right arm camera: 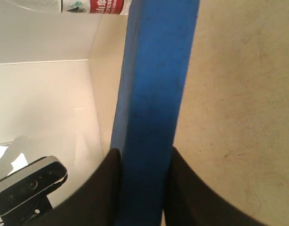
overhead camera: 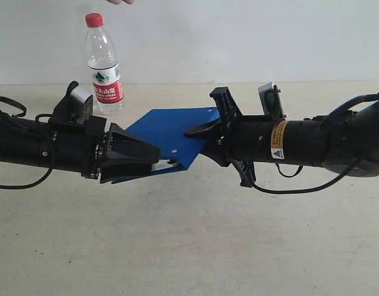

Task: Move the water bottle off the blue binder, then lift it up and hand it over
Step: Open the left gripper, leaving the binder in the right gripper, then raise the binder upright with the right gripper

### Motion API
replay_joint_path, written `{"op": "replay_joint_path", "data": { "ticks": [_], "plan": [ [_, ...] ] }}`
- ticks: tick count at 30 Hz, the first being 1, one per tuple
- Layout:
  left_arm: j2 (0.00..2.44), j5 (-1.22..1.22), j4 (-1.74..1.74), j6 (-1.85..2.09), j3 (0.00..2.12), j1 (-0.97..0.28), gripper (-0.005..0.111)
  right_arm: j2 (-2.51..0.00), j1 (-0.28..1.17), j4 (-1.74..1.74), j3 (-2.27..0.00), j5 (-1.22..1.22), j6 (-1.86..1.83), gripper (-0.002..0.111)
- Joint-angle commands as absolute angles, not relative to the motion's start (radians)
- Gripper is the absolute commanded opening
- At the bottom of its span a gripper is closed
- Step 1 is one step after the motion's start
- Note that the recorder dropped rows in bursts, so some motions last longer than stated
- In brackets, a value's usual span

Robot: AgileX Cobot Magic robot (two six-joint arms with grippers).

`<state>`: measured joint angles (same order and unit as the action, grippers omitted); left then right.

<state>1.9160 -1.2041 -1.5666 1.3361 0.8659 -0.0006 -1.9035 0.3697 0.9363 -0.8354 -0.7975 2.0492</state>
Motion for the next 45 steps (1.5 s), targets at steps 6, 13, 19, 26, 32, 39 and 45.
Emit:
{"op": "replay_joint_path", "data": {
  "ticks": [6, 13, 19, 26, 32, 39, 45],
  "plan": [
    [1.911, -1.177, -1.599, 1.339, 0.863, 0.102, 0.061, -1.897, 0.369, 0.940, -0.839, -0.673, 1.931, 0.000],
    [1.911, -1.178, -1.579, 1.324, 0.863, 0.274, 0.055, -1.897, 0.369, 0.961, -0.839, -0.676, 1.823, 0.000],
    [1.911, -1.176, -1.504, 1.326, 0.863, 0.303, 0.012, -1.895, 0.369, 0.963, -0.839, -0.674, 1.669, 0.000],
    [1.902, -1.134, -1.507, 1.391, 0.863, 0.303, 0.004, -1.842, 0.369, 0.963, -0.839, -0.698, 1.343, 0.000],
    [1.672, -0.663, -1.476, 1.362, 0.863, 0.303, 0.004, -1.615, 0.369, 0.965, -0.839, -0.571, 1.149, 0.000],
    [1.203, -0.060, -1.416, 1.193, 0.705, 0.303, 0.004, -1.299, 0.369, 1.543, -0.768, -0.317, 1.501, 0.000],
    [0.980, -0.077, -1.401, 1.197, 0.521, 0.303, 0.004, -1.162, 0.491, 1.744, -0.739, -0.417, 1.718, 0.000]
  ]
}}
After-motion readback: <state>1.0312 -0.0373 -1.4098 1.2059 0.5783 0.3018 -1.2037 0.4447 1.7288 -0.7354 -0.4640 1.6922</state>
